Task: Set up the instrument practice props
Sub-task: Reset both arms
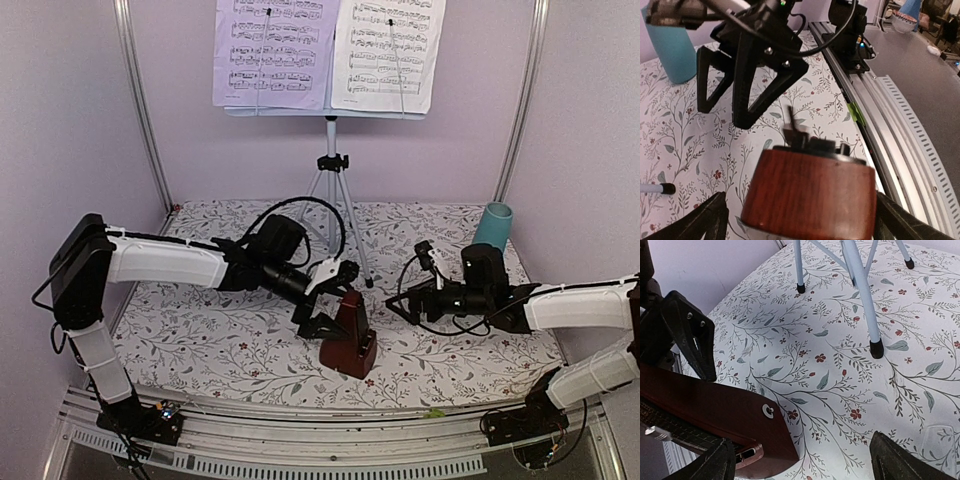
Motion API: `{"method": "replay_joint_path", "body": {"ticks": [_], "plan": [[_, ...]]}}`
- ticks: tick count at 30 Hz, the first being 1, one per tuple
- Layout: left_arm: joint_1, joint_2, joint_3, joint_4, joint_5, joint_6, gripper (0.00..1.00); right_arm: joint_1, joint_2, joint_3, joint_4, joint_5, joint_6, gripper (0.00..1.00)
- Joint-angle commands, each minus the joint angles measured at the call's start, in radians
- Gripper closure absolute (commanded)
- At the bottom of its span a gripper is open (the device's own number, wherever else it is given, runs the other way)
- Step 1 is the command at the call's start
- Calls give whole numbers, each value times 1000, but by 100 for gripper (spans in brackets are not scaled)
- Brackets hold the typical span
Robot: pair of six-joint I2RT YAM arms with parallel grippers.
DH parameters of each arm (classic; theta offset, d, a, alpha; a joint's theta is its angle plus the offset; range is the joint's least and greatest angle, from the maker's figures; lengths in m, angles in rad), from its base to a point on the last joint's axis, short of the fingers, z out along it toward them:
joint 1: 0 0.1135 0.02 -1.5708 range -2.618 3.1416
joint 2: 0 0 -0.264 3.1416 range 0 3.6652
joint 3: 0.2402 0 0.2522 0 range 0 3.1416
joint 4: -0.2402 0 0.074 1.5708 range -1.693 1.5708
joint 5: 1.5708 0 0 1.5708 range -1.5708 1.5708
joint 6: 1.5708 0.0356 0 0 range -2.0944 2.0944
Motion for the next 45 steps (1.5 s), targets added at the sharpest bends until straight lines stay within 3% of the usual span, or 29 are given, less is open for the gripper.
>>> {"method": "replay_joint_path", "body": {"ticks": [1,10,19,27,34,40,45], "plan": [[3,-54,-38,67,-33,-73,1,-6,-58,22,-52,57,-9,1],[30,-162,-100,161,-23,-138,1,-6,-156,46,-141,177,-11,1],[79,-362,-303,388,-43,-313,1,-7,-302,55,-203,391,13,1],[116,-555,-472,536,-311,-510,1,-10,-412,13,-218,527,40,1],[192,-685,-589,500,-616,-613,1,-72,-470,-22,-264,587,19,1],[313,-775,-735,590,-788,-675,1,-178,-485,-125,-91,571,-85,1],[440,-809,-807,618,-877,-735,1,-362,-497,-250,84,520,-137,1]]}}
